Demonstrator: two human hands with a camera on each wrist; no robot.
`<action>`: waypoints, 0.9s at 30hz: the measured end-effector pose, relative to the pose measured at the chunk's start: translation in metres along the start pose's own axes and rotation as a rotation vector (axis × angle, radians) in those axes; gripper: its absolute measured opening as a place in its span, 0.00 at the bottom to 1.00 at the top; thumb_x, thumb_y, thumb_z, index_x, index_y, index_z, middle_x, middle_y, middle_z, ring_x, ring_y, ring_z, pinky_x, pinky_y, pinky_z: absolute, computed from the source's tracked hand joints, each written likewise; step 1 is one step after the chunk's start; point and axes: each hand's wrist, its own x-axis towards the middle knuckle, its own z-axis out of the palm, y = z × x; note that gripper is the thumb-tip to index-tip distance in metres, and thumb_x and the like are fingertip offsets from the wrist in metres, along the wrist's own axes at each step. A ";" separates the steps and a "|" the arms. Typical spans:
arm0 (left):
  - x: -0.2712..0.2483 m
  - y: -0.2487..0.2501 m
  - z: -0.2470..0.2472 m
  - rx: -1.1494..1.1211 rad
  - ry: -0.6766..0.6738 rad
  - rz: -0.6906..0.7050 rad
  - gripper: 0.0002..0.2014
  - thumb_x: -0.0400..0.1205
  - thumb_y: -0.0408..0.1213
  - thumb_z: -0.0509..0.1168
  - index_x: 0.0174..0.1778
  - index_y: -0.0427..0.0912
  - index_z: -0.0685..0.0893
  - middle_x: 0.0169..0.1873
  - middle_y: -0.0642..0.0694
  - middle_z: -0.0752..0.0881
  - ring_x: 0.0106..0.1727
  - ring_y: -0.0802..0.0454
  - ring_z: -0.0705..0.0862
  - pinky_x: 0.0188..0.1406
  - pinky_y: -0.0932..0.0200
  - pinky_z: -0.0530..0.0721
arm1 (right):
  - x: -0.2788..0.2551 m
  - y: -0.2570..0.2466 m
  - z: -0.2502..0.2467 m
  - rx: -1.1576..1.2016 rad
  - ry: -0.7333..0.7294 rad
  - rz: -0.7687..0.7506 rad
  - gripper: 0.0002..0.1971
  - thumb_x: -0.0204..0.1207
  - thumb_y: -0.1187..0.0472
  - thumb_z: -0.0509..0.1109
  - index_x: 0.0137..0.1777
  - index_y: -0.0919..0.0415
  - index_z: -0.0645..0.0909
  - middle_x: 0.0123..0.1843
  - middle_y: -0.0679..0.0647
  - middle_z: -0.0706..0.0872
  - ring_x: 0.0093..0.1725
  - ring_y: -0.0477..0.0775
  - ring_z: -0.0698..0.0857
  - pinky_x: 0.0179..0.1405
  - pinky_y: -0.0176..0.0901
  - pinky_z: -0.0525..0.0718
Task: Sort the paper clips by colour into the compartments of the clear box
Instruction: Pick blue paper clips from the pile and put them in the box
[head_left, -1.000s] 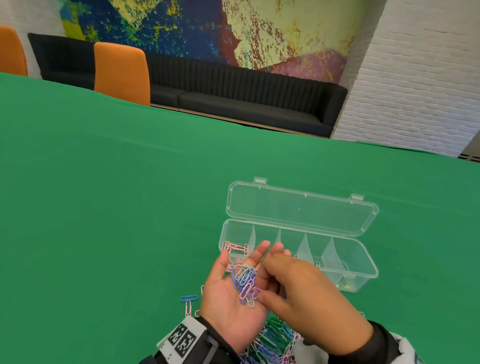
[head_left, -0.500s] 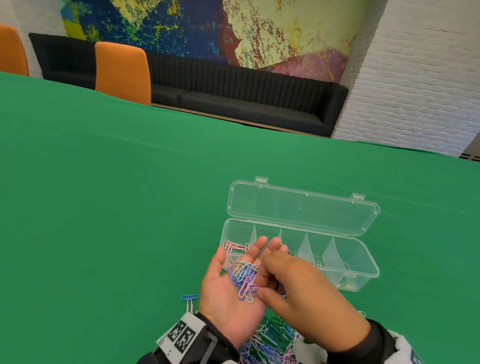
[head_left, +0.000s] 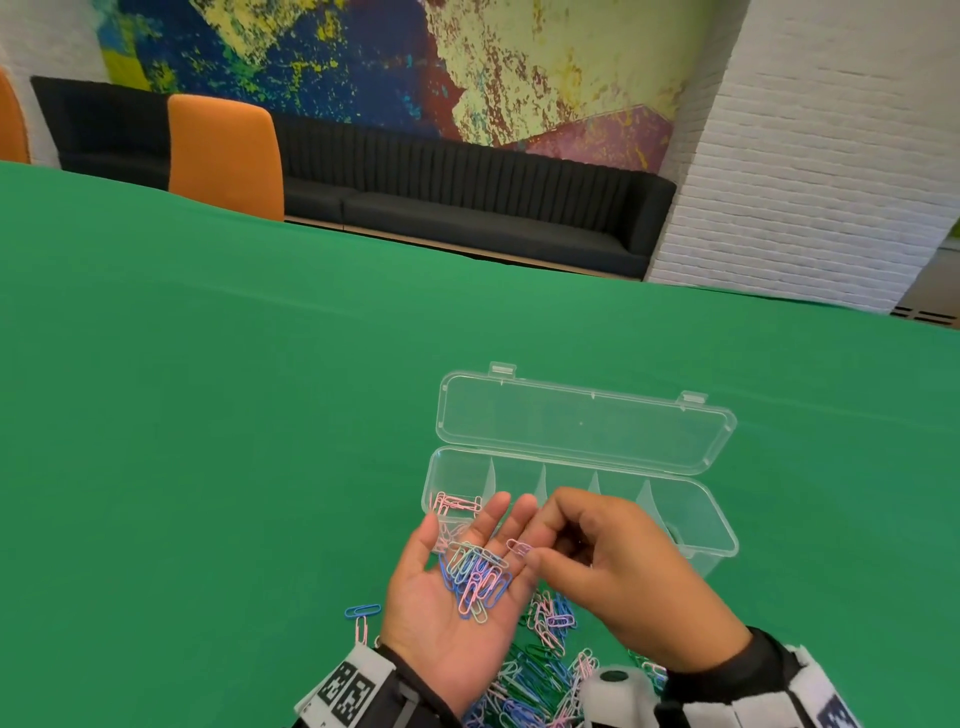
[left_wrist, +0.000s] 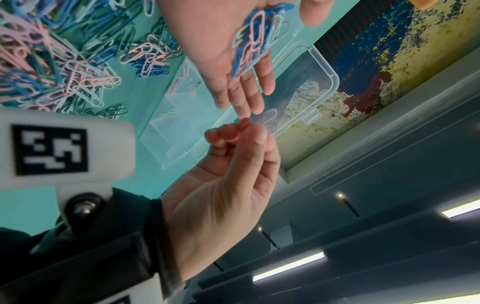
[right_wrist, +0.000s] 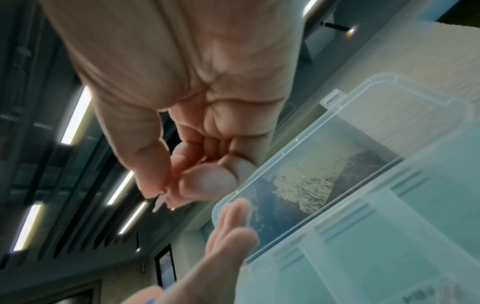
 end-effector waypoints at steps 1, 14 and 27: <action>-0.001 0.000 0.000 -0.001 0.010 0.002 0.26 0.76 0.49 0.57 0.52 0.26 0.84 0.54 0.26 0.85 0.47 0.30 0.88 0.43 0.35 0.84 | 0.000 0.002 -0.004 0.029 0.008 0.016 0.10 0.70 0.67 0.74 0.33 0.53 0.79 0.28 0.48 0.82 0.27 0.40 0.76 0.29 0.35 0.75; 0.004 0.000 -0.006 0.042 0.082 0.098 0.31 0.83 0.51 0.53 0.36 0.28 0.90 0.46 0.30 0.88 0.44 0.34 0.89 0.43 0.33 0.83 | -0.005 0.051 -0.075 0.268 0.450 0.312 0.07 0.71 0.75 0.72 0.39 0.65 0.78 0.29 0.56 0.81 0.26 0.48 0.78 0.24 0.35 0.78; 0.006 0.002 -0.009 0.062 0.015 0.033 0.38 0.25 0.29 0.84 0.34 0.25 0.89 0.42 0.30 0.89 0.41 0.33 0.89 0.28 0.39 0.88 | 0.006 0.058 -0.048 0.323 0.408 0.399 0.06 0.72 0.74 0.71 0.39 0.64 0.79 0.30 0.56 0.85 0.25 0.48 0.79 0.23 0.35 0.79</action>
